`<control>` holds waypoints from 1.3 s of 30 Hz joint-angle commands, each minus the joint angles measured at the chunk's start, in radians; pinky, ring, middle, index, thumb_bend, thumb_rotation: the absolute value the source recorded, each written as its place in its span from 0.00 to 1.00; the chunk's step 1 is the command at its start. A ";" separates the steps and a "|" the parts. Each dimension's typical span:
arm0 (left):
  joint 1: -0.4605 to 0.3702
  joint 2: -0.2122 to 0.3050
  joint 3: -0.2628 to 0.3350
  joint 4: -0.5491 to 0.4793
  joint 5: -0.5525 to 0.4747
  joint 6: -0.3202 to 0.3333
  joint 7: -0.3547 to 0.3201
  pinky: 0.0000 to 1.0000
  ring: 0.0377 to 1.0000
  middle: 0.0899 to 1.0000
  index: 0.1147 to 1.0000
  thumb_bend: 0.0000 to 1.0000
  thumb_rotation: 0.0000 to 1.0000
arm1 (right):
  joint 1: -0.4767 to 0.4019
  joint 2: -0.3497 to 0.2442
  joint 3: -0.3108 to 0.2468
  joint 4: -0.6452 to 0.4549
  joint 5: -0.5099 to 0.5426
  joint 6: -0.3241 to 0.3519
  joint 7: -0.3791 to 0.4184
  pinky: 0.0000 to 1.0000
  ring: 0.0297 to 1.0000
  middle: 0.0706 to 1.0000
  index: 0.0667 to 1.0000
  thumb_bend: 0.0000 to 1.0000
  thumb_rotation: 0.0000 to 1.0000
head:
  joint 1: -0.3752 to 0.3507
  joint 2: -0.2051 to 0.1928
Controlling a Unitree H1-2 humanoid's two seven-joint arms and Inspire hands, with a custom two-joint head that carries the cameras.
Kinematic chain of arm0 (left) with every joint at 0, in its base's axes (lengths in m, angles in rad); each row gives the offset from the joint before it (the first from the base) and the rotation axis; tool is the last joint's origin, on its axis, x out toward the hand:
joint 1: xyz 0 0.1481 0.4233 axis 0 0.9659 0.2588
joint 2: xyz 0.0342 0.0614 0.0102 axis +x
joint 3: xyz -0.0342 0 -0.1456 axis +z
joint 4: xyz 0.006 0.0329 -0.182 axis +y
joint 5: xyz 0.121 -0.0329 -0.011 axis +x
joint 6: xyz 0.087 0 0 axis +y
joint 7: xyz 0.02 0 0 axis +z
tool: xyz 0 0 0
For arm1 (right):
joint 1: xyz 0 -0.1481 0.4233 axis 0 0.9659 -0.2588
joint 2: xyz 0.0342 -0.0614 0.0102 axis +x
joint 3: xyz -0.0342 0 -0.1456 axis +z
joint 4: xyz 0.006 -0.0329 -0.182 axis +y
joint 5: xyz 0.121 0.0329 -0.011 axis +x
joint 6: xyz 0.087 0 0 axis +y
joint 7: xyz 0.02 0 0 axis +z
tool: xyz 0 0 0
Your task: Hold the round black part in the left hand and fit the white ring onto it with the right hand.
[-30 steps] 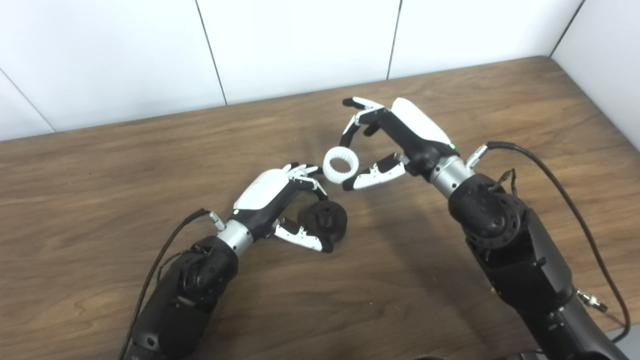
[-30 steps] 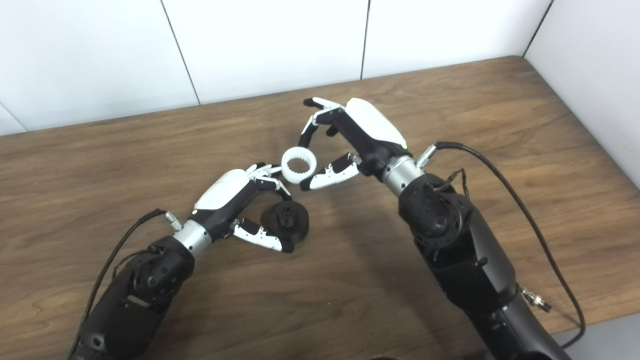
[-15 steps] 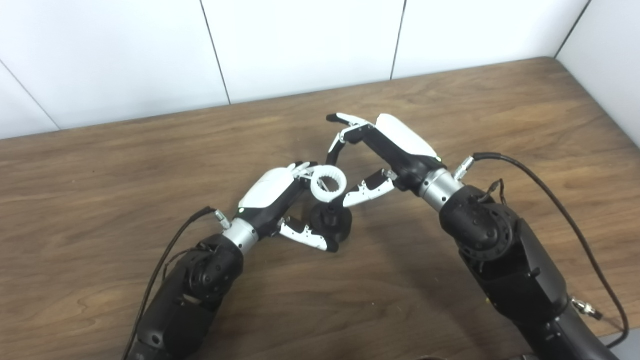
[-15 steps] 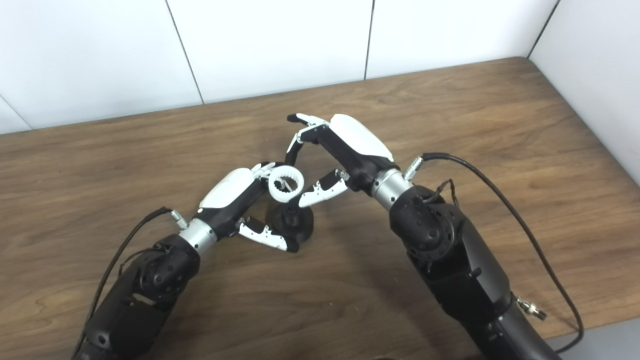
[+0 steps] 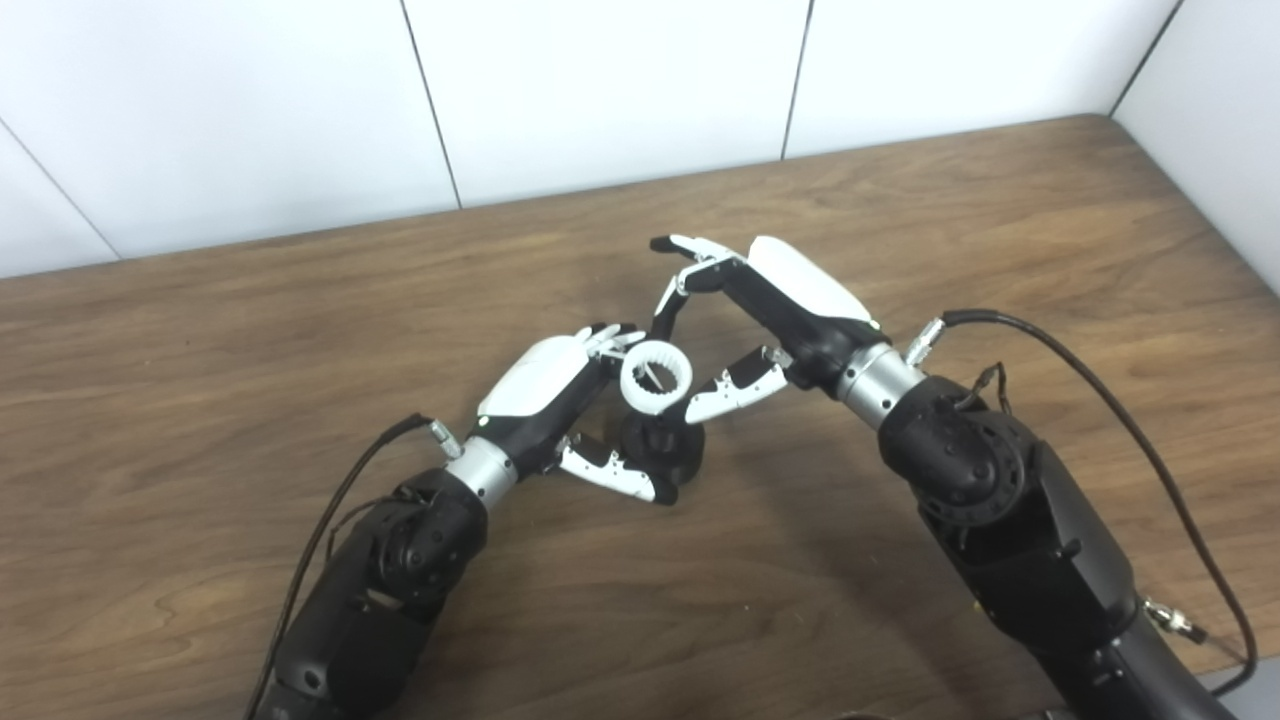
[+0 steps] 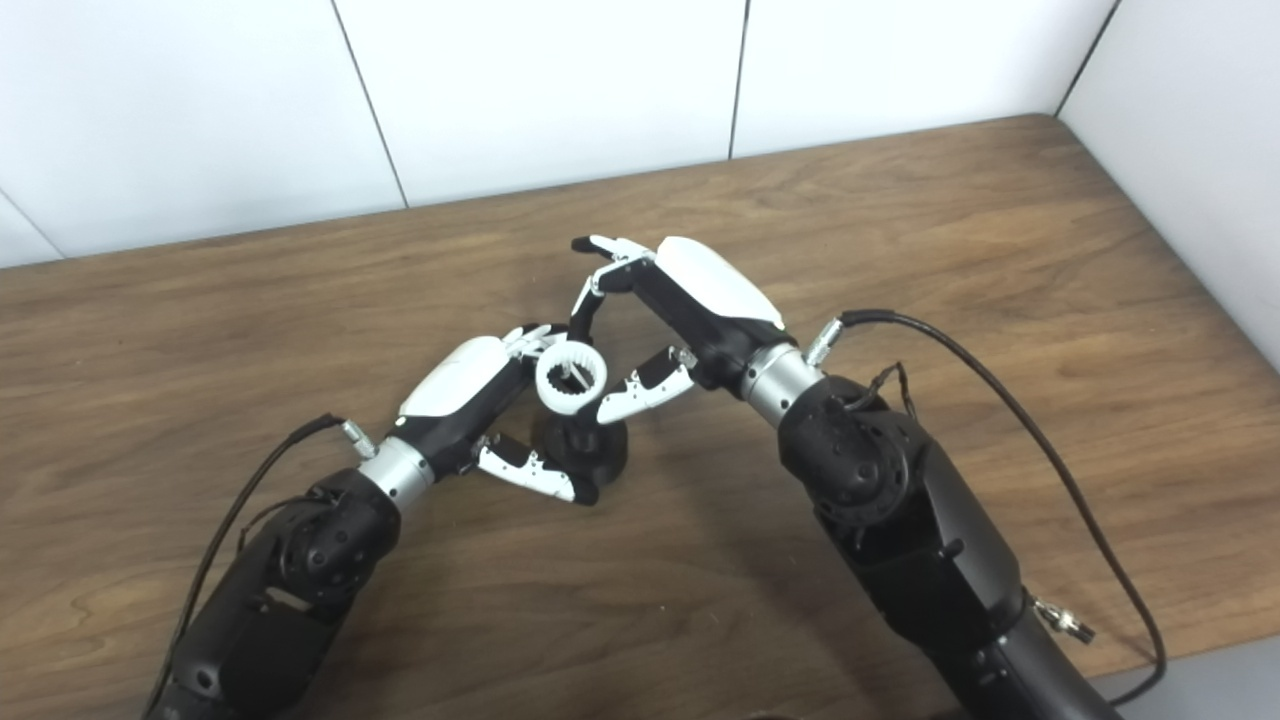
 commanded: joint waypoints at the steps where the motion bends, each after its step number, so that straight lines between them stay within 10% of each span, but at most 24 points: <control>1: -0.001 0.007 -0.011 -0.008 0.006 -0.010 -0.018 1.00 0.98 0.91 0.41 0.52 0.05 | -0.026 -0.014 -0.011 -0.031 -0.004 -0.035 -0.001 0.79 0.93 0.92 0.44 0.51 0.14 | -0.014 0.001; 39: -0.005 0.027 -0.002 -0.011 0.009 -0.030 -0.018 1.00 0.96 0.91 0.41 0.52 0.05 | -0.006 -0.034 -0.022 -0.057 -0.011 -0.007 0.056 0.71 0.92 0.92 0.44 0.51 0.13 | -0.041 0.030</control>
